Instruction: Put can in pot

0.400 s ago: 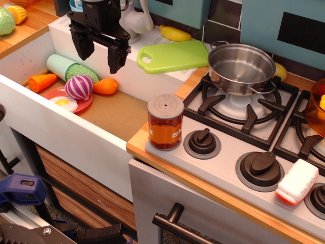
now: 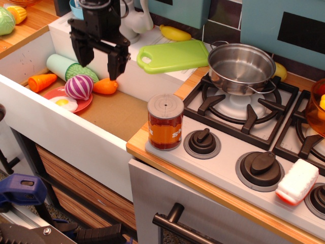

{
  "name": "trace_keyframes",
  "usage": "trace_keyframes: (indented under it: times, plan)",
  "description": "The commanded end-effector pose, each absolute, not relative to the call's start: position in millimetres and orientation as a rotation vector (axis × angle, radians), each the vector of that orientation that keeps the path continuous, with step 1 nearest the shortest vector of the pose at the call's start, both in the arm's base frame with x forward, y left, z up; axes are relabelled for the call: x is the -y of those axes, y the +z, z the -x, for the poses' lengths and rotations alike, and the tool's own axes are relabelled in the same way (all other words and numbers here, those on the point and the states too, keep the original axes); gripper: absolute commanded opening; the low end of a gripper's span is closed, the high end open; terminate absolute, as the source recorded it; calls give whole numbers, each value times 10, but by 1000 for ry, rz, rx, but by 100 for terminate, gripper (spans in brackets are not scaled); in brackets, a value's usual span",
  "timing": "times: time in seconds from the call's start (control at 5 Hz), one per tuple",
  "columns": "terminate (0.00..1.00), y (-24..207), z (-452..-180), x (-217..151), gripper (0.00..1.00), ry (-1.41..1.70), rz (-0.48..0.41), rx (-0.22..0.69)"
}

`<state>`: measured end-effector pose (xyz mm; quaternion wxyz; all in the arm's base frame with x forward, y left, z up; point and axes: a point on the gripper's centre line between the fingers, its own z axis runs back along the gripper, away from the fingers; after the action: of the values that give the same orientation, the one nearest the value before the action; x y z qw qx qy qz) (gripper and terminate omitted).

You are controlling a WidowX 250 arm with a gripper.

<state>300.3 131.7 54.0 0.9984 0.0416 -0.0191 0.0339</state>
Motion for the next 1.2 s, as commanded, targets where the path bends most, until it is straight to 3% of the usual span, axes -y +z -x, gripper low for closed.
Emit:
trace_keyframes:
  times: [0.0,0.4,1.0]
  plan:
    - [0,1064,-2978,-1018,100,60,-145,102]
    - [0,1471,-2859,-457,100,16,-145,174]
    - [0,1253,-2638,104,100,66,-100,227]
